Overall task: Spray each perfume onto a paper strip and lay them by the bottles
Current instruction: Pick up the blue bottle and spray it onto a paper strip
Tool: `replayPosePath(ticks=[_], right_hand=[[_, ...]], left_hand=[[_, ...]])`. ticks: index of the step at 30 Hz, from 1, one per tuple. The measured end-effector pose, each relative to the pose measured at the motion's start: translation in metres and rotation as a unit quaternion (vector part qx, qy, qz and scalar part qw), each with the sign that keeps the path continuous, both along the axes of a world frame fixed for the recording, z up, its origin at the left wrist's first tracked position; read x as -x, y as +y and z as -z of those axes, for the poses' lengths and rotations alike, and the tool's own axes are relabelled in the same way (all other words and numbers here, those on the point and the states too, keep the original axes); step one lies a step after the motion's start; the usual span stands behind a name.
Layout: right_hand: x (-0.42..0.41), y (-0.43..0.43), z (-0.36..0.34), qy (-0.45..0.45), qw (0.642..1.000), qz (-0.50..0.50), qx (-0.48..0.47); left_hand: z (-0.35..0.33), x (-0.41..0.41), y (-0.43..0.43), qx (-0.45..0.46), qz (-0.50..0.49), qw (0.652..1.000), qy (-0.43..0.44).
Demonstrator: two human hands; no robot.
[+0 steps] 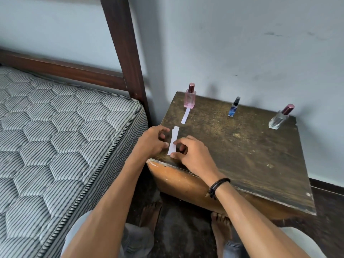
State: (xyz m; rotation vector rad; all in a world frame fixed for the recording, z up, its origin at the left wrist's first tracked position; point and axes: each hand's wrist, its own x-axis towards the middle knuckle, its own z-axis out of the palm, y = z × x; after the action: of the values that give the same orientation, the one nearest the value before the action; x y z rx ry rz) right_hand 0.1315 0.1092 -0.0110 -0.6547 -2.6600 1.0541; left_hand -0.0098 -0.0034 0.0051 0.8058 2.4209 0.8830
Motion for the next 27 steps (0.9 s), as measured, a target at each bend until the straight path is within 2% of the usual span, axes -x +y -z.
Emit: replayPosePath(ticks=[8, 20, 24, 27], right_hand=[[0.011, 0.010, 0.000, -0.025, 1.000, -0.005, 0.006], [0.007, 0.009, 0.003, 0.014, 1.000, 0.013, 0.012], [0.004, 0.018, -0.004, 0.020, 0.998, 0.027, 0.044], [-0.001, 0.031, -0.013, 0.044, 0.991, 0.063, 0.110]], left_hand=[[-0.001, 0.003, 0.007, 0.040, 0.027, 0.999, 0.020], [-0.003, -0.001, 0.009, 0.061, 0.035, 0.997, 0.039], [-0.003, 0.000, 0.010, 0.065, 0.033, 0.997, 0.033], [-0.004, 0.004, 0.010, 0.061, 0.030, 0.998, 0.017]])
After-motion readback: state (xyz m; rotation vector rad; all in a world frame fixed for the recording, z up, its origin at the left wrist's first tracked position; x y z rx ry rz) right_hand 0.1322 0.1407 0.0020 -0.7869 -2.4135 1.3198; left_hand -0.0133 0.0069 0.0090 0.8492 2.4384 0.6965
